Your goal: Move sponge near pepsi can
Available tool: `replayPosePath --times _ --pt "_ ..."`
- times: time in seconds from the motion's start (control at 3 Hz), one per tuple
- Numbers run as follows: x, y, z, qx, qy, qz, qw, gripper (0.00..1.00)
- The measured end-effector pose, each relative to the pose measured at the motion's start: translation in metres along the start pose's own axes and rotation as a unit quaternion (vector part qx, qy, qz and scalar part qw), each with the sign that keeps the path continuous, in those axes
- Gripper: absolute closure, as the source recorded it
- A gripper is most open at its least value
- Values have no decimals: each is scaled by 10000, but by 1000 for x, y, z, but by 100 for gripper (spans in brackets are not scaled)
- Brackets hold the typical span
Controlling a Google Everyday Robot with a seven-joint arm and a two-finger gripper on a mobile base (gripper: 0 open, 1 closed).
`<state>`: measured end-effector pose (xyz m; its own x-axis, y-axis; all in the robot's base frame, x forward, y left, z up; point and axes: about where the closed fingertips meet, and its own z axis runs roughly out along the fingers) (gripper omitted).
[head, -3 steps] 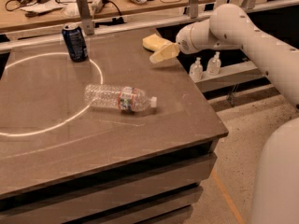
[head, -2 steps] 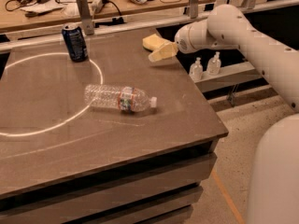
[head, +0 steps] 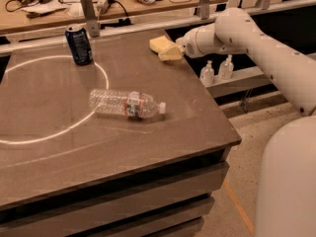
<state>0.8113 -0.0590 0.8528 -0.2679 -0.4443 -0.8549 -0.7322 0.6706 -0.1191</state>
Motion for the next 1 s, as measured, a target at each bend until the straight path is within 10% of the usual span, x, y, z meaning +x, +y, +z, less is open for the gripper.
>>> replayPosePath --times 0.67,1.0 --pt "-23 12 3 -260 -292 -217 9990 96" --pt "-48 35 6 -850 -541 -574 9933 100"
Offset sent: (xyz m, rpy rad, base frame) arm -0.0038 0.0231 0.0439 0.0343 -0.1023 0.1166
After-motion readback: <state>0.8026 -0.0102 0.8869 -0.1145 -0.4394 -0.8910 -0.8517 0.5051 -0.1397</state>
